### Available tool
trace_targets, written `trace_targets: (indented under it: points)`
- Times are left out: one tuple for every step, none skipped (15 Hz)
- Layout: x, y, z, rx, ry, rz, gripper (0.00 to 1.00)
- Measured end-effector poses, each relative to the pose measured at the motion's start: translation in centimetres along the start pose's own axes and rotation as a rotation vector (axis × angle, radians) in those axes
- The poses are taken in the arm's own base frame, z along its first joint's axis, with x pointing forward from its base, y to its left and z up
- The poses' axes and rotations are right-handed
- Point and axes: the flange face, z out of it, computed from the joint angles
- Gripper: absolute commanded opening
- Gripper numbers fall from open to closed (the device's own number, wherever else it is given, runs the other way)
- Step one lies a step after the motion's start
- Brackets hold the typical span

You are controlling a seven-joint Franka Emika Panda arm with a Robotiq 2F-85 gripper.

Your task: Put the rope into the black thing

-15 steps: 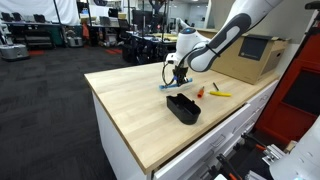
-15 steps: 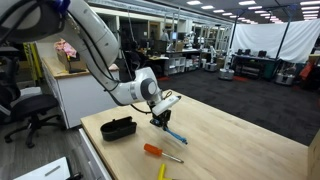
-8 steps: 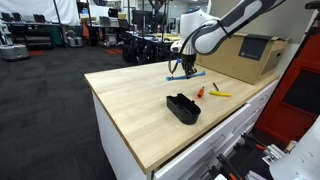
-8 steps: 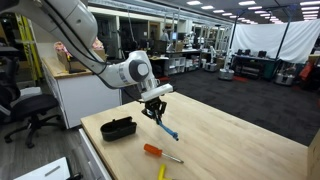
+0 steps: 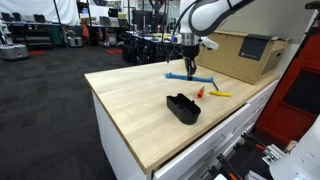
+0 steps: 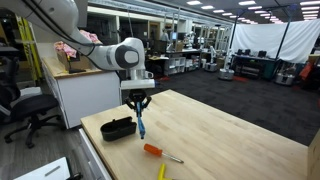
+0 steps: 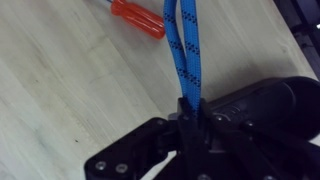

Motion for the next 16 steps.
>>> trace_targets:
  points:
    - [0.5,-0.5,-0.1,0.036,0.03,0.022,0.11]
    - [0.7,-0.7,-0.2,0.04,0.035,0.021,0.11]
    - [0.7,-0.7,-0.2,0.039,0.034,0.02,0.11]
    - [0.7,-0.7,-0.2,0.039,0.033,0.02,0.11]
    - [0.6,-0.7,-0.2,0.039,0.033,0.021,0.11]
    - [0.6,-0.6,-0.2,0.039,0.033,0.021,0.11]
    - [0.6,-0.6,-0.2,0.039,0.033,0.021,0.03]
    - [0.6,-0.6,-0.2,0.039,0.033,0.021,0.03]
    - [0.6,-0.6,-0.2,0.039,0.033,0.021,0.03]
    - [0.7,-0.7,-0.2,0.038,0.035,0.026,0.03]
    - [0.9,-0.8,-0.2,0.041,0.041,0.048,0.03]
    - [1.1,-1.0,-0.3,0.05,0.052,0.083,0.03]
    - [1.6,-1.3,-0.4,0.064,0.07,0.127,0.03]
    - [2.1,-1.7,-0.5,0.084,0.091,0.175,0.03]
    - [2.6,-2.2,-0.6,0.11,0.115,0.224,0.03]
    - [3.2,-2.6,-0.7,0.138,0.141,0.27,0.03]
